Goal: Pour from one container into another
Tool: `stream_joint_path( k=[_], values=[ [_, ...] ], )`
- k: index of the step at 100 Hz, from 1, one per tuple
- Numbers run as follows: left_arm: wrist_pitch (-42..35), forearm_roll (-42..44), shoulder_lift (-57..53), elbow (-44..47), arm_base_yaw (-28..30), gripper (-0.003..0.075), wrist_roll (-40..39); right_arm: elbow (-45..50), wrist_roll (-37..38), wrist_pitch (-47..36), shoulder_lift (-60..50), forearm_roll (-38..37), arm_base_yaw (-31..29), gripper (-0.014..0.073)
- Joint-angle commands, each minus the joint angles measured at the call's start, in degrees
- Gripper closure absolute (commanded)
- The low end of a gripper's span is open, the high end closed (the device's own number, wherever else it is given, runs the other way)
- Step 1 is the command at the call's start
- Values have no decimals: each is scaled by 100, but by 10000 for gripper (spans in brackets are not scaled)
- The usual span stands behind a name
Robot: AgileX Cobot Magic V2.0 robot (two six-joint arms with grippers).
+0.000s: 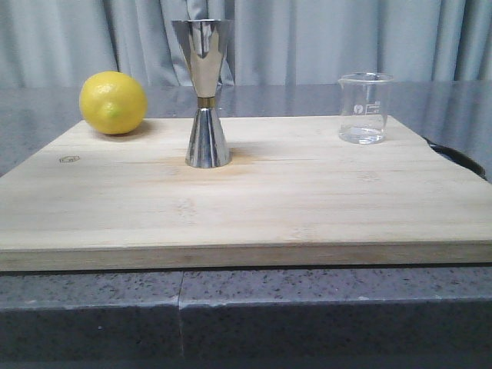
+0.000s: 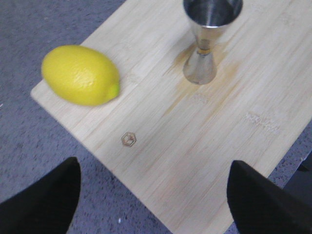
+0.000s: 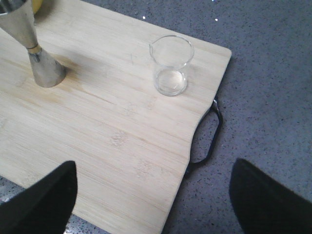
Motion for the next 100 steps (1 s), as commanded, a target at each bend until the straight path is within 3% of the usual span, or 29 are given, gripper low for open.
stream_joint_path(
  k=[1,24,48,86,93,100],
  values=[
    [-117,339,-421,-196,0,155,-927,-213,180,-263,-174,-104,-6,39],
    [-139,1592,-1351,50,0,155,-2805,-203,834,-52,-409,-619,-6,39],
    [-756,2454,-2561,1209,0,155,-4056,-153,1479,266,-800,-1134,-6,40],
    [-1498,2612,-3286,2394,0,155,-4275,408,1785,227,-1371,-1803,-6,48],
    [-1574,2604,-3286,2435,0,170,-4286,408,1785,227,-1371,-1826,-6,100],
    [-1636,2604,-3286,2449,0,220,-4289,408,1785,227,-1371,-1847,-6,210]
  ],
)
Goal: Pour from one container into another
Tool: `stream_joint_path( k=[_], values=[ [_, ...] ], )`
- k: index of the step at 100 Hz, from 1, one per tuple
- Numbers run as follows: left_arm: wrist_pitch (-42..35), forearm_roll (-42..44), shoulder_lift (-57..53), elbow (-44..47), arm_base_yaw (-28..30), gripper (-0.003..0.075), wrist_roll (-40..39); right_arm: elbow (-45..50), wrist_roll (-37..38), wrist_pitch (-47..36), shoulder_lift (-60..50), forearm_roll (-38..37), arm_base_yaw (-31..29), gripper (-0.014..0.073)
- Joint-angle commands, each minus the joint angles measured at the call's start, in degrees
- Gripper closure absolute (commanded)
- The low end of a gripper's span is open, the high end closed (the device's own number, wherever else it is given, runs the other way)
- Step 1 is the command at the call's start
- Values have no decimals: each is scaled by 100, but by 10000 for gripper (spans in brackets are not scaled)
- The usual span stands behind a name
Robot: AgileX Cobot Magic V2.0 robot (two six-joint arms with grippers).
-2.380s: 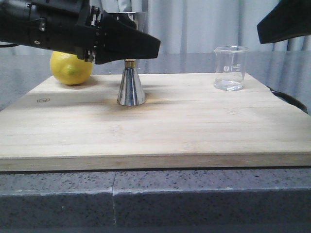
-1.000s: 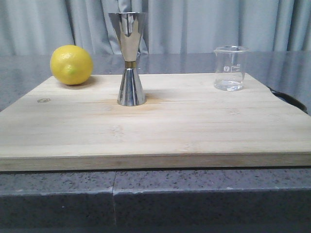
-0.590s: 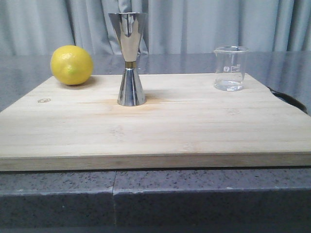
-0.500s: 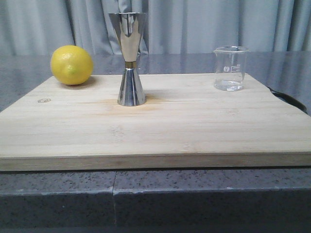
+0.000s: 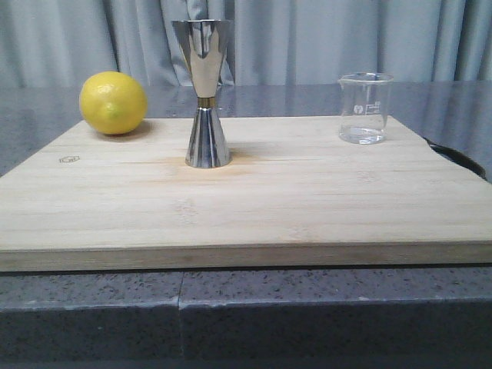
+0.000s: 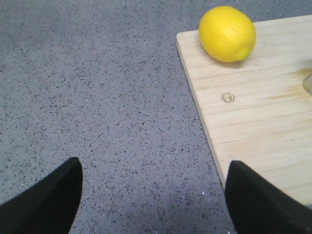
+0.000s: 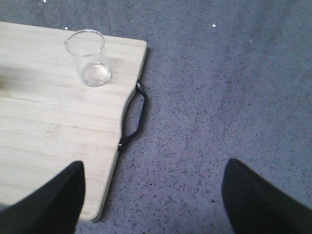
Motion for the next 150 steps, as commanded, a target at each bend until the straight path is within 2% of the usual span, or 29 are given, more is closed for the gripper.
stream_joint_path(
  k=[1,14,26,42,55,70,124,138,150],
  values=[
    [-527,34,17,-113,0,227,-72,-144,20,-346,6,-207,-6,222],
    [-605,34,17,-113,0,374,-72,-144,20,-346,6,-219,-6,435],
    [-617,34,17,-113,0,502,-72,-144,20,-346,6,-219,-6,560],
    [-617,34,17,-113,0,652,-72,-144,20,-346,6,-219,-6,636],
    [-665,34,17,-113,0,741,-72,-144,20,-362,6,-247,-6,639],
    [-923,34,17,-104,0,739,-72,-144,20,-438,6,-300,-6,639],
    [-994,20,3,-25,0,739,-72,-144,20,-438,6,-300,-6,639],
    [-1869,-151,-401,616,341,739,49,-144,20,-438,6,-300,-6,639],
    [-3280,-258,-970,1574,981,739,71,-144,20,-438,6,-300,-6,639]
  ],
)
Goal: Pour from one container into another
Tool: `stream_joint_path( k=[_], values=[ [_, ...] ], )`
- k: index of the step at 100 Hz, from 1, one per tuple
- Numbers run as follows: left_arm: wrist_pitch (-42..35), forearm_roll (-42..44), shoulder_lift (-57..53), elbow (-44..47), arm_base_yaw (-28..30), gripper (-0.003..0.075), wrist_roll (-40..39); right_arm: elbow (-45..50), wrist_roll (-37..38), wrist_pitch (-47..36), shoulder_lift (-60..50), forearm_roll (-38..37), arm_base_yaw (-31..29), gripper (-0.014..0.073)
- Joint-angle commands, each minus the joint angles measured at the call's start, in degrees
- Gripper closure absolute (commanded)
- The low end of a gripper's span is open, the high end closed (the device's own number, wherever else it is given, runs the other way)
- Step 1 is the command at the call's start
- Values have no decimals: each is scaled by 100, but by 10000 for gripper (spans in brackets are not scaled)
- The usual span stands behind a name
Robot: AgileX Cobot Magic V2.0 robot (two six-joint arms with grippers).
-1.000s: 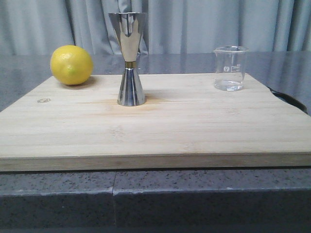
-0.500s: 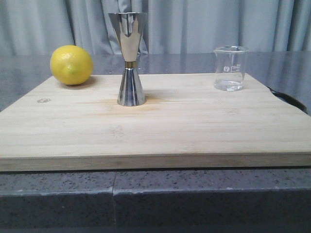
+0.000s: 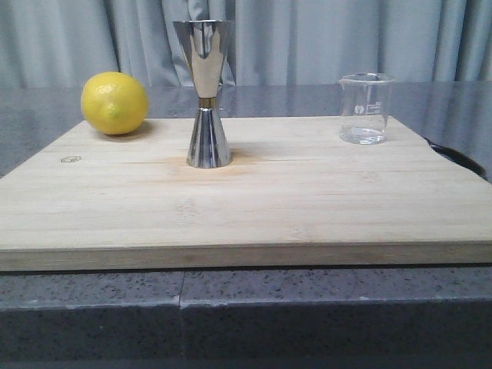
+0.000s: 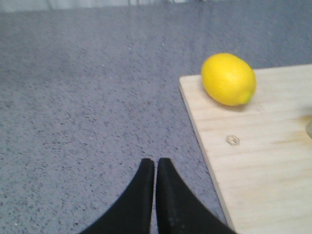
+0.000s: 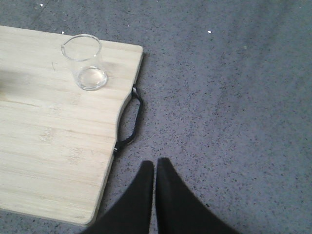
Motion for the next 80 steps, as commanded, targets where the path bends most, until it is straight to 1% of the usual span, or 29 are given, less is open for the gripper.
stream_joint_path(
  k=[1,13,21,28,52,58,67,73,80],
  values=[
    [-1471,-115,-376,523,433,739,19,-144,11,-393,6,-170,-6,639],
    [-2865,-189,-972,1606,911,739,19,-144,11,-393,6,-170,-6,639],
    [-3444,-223,-1279,2118,1046,739,19,-144,11,-393,6,-170,-6,639],
    [-3790,-235,-1537,2533,1081,739,19,-144,11,-393,6,-170,-6,639],
    [-4421,-260,-2245,3317,1081,739,19,-144,11,-393,6,-170,-6,639],
    [-4278,-312,-2427,3321,1081,739,19,-144,11,-393,6,-170,-6,639],
    [-4302,-330,-2683,3332,1081,739,45,-144,11,-393,6,-170,-6,639],
    [-4288,-566,-2772,3332,1081,739,327,-144,11,-393,6,-170,-6,639],
    [-4225,-937,-2772,3332,1081,739,876,-144,11,-393,6,-170,-6,639]
  ],
)
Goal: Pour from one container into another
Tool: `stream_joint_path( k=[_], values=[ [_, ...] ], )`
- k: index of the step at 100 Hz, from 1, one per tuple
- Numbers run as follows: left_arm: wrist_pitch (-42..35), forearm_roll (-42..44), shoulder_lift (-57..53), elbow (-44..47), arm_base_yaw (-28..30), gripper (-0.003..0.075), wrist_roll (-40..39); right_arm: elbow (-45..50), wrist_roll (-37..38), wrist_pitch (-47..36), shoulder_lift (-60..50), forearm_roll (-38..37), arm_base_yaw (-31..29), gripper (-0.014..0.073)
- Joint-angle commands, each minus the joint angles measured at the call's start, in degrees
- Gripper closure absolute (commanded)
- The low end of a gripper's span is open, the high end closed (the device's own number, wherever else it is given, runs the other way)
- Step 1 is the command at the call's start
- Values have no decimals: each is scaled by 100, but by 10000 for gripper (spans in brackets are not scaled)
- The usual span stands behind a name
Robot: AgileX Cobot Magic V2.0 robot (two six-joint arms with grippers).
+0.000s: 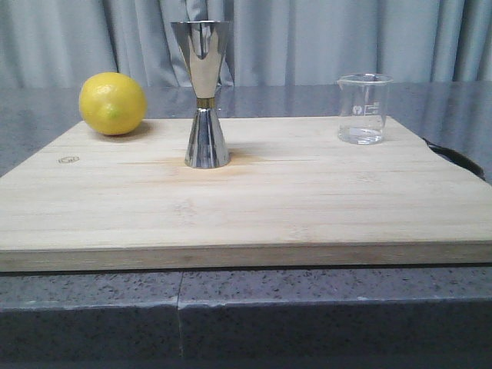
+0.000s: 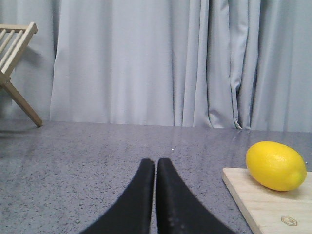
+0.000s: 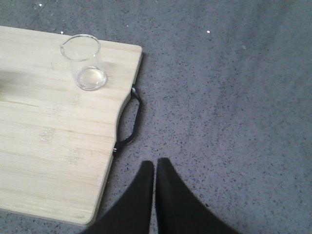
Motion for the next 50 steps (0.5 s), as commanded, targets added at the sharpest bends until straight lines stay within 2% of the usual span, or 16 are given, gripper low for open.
stream_joint_path(
  k=[1,6,29,50],
  values=[
    [-375,-416,-150,34,10,739,592,-144,11,-379,6,-166,-6,639],
    [-331,-447,-150,34,10,739,804,-144,11,-367,6,-166,-6,639],
    [-262,-293,-150,34,10,739,792,-144,11,-378,6,-166,-6,639],
    [246,-293,-150,34,10,739,792,-144,11,-378,6,-166,-6,639]
  ],
)
